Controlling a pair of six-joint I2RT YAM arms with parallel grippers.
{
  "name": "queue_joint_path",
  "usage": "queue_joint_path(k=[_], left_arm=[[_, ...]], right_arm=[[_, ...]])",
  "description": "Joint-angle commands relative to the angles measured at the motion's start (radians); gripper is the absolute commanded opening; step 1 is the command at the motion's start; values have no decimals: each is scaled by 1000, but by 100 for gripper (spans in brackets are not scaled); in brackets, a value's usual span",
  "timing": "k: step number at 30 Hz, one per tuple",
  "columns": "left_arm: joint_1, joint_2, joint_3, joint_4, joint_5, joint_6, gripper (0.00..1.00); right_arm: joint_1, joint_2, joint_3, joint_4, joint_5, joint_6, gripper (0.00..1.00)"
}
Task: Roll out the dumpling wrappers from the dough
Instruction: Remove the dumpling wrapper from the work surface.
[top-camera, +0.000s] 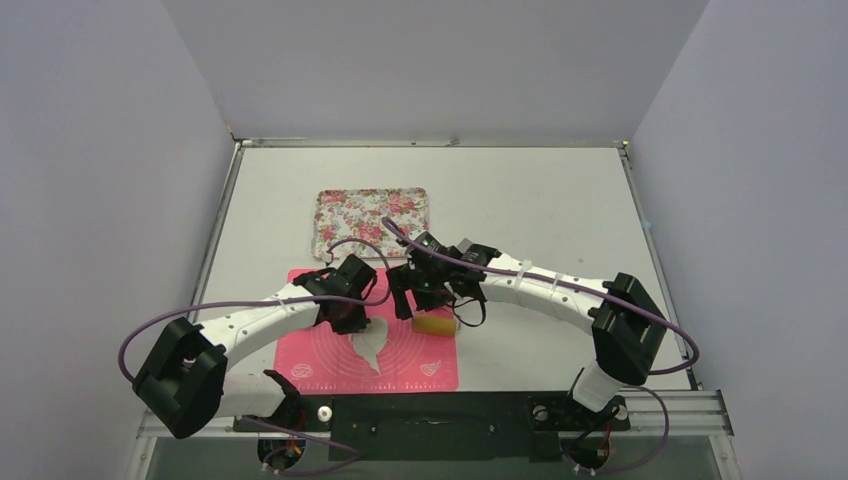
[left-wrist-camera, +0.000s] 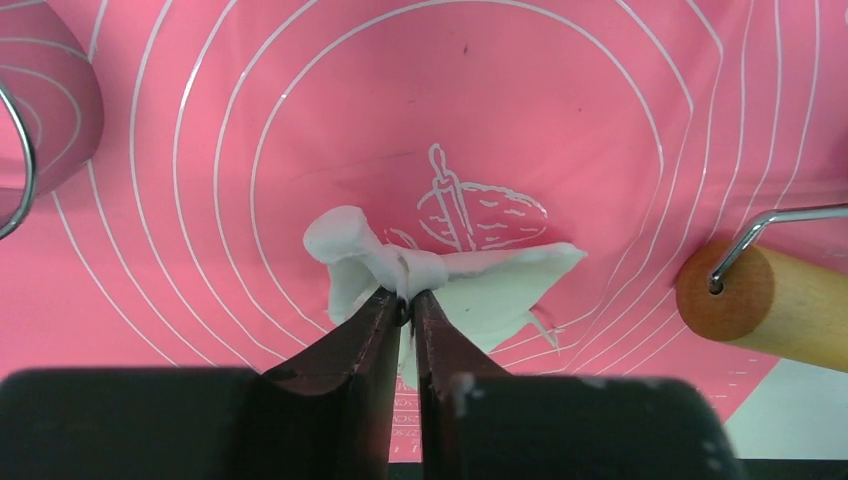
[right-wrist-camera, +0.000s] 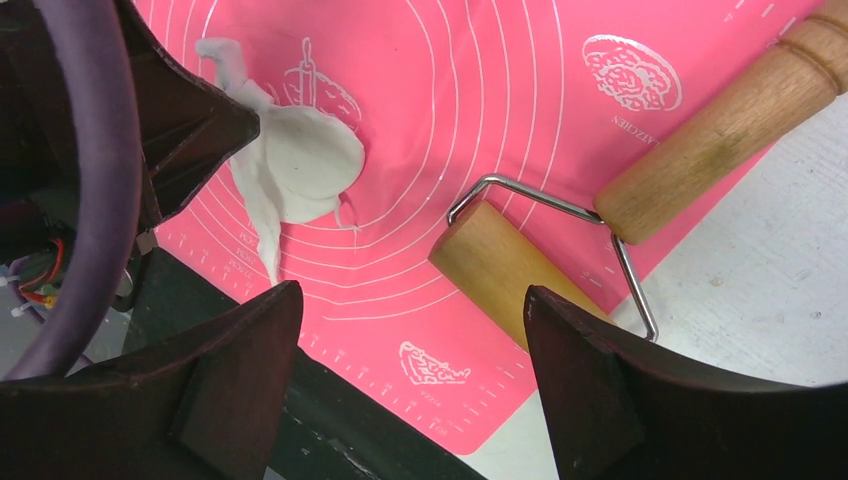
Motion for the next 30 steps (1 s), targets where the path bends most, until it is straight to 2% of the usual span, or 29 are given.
queue_joint_path(k=[1, 8, 14, 16, 21, 27, 30], left_arm=[[21, -15, 42, -12, -33, 9, 7], [73, -49, 13, -43, -35, 19, 4], [96, -86, -17, -4, 3, 22, 4], [100, -81, -13, -1, 17, 22, 3], [99, -119, -44, -40, 23, -4, 0], [88, -270, -107, -76, 148, -13, 0], [46, -336, -104, -94, 210, 2, 0]], right_arm=[[-2, 26, 49, 55, -15, -39, 77], [23, 150, 120, 133, -48, -151, 75], [54, 219, 123, 294, -82, -202, 75], [66, 235, 118, 320, -48, -224, 76], [74, 234, 75, 361, 0, -237, 76], [75, 186, 30, 409, -1, -205, 76], [75, 175, 31, 400, 20, -202, 76]])
